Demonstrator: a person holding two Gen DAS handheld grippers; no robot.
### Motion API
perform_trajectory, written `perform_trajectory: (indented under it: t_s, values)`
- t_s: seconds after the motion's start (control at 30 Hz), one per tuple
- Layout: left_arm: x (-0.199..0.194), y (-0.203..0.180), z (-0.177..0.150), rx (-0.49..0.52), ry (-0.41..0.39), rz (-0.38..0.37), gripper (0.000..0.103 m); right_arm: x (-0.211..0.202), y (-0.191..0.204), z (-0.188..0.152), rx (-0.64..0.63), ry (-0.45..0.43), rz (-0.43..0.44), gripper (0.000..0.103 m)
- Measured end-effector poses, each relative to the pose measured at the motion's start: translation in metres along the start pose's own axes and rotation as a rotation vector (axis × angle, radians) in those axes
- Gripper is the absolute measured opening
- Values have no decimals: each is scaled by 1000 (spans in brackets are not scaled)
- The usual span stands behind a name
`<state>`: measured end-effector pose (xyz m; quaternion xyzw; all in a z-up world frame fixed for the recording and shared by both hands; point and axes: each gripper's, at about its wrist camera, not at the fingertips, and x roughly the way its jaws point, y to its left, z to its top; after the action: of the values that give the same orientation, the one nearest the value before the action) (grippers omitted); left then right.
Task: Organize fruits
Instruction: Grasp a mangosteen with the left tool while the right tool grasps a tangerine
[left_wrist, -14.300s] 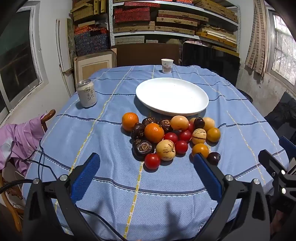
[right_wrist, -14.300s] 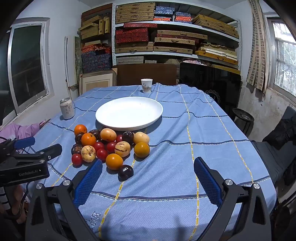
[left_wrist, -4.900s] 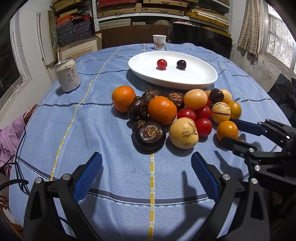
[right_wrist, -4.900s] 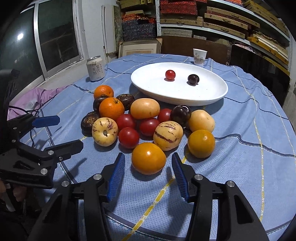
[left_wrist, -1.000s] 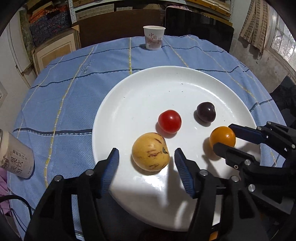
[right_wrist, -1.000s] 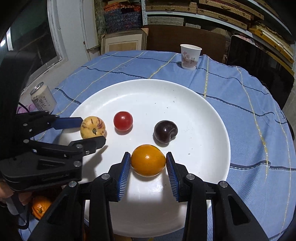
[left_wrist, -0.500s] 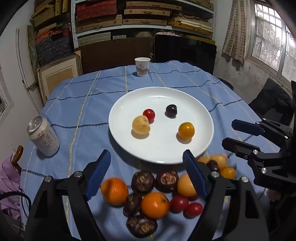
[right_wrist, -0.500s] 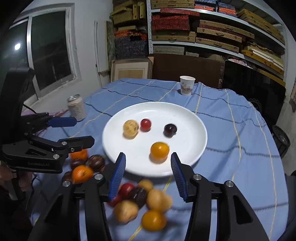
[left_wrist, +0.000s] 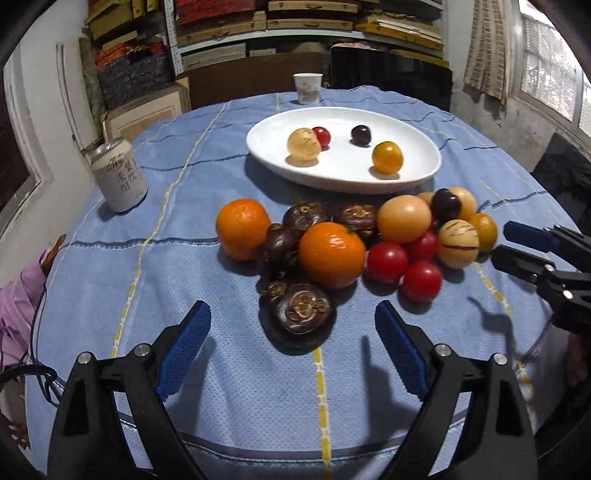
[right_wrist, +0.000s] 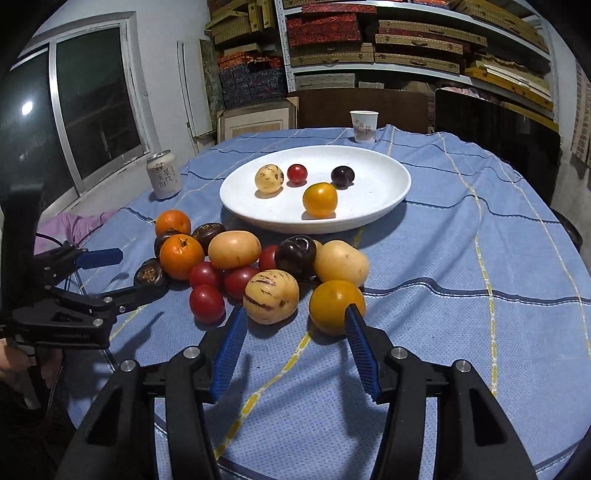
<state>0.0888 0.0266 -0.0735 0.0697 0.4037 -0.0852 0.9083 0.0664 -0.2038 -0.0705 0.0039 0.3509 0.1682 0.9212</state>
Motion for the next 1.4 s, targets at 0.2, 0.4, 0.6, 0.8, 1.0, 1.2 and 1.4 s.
perform_trajectory:
  t_s: [0.2, 0.4, 0.6, 0.8, 1.0, 1.2, 1.4]
  values:
    - [17, 2, 4, -8, 71, 0, 88, -2, 2, -3, -3, -6, 4, 55]
    - [17, 1, 1, -16, 59, -45, 46, -2, -2, -4, 13, -7, 21, 55]
    - [5, 4, -2, -26, -15, -87, 46, -1, -5, -4, 35, -1, 12, 55]
    - [1, 3, -3, -32, -37, -102, 46, 8, -30, -2, 183, 40, -42, 55]
    - [0, 3, -3, -30, -37, -114, 46, 23, -32, 2, 192, 108, -82, 55]
    - [0, 4, -3, -36, -38, -119, 46, 32, -18, 12, 113, 115, -125, 55]
    - [1, 4, -3, -37, -36, -122, 46, 35, -19, 12, 114, 125, -108, 39]
